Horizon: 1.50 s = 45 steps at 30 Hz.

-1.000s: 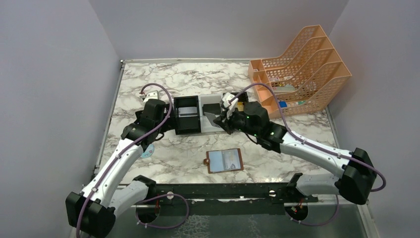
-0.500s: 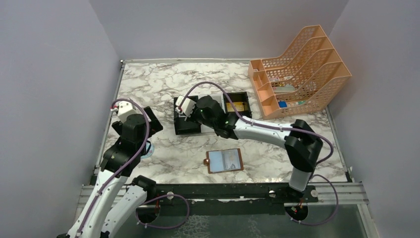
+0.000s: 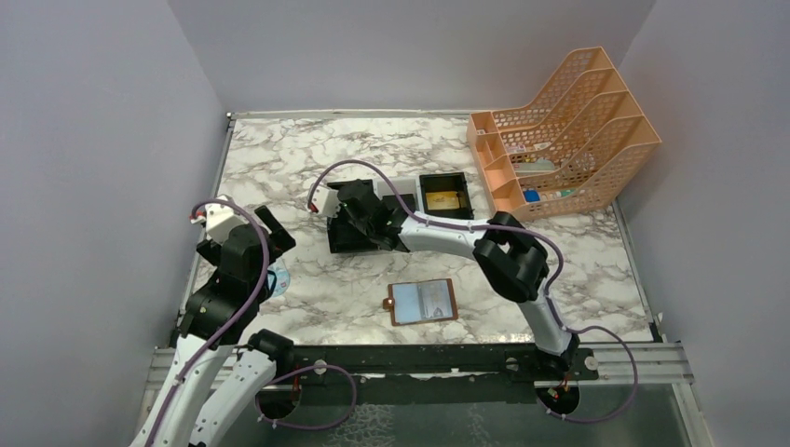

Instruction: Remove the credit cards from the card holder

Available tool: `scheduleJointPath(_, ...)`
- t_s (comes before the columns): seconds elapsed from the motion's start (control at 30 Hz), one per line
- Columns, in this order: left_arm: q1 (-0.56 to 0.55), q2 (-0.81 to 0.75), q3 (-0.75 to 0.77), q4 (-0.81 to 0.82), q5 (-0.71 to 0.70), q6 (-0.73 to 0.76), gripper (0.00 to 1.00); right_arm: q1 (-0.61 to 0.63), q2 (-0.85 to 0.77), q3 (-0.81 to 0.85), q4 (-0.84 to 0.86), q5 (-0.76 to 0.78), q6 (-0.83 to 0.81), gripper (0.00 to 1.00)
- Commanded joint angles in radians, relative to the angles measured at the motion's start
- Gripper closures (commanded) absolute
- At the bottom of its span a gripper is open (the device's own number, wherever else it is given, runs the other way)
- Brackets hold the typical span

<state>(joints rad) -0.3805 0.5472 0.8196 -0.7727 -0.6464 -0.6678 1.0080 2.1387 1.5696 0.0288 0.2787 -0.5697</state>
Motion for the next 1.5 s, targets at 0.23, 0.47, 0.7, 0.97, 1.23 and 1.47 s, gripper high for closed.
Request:
scheduleJointPath(0.23,0.003,-0.034,-0.004,-0.023,-0.06,-0.026,0.01,0.001,0.134,0.13,-0.071,0.118,-0.108,0.99)
scheduleJointPath(0.47,0.004,-0.034,-0.003,-0.026,-0.059,-0.025,0.01,0.0,0.188,0.182,-0.099,0.16,-0.138,0.97)
scheduleJointPath(0.7,0.005,-0.055,0.0,-0.038,-0.079,-0.038,0.01,0.001,0.203,0.18,-0.097,0.143,-0.115,0.89)
scheduleJointPath(0.97,0.005,-0.06,0.001,-0.04,-0.081,-0.041,0.01,0.0,0.194,0.16,-0.096,0.139,-0.129,0.78)
scheduleJointPath(1.23,0.007,-0.055,0.0,-0.04,-0.078,-0.042,0.01,0.0,0.179,0.143,-0.114,0.12,-0.131,0.63)
scheduleJointPath(1.47,0.006,-0.054,-0.002,-0.041,-0.076,-0.041,0.01,0.0,0.184,0.144,-0.116,0.126,-0.133,0.55)
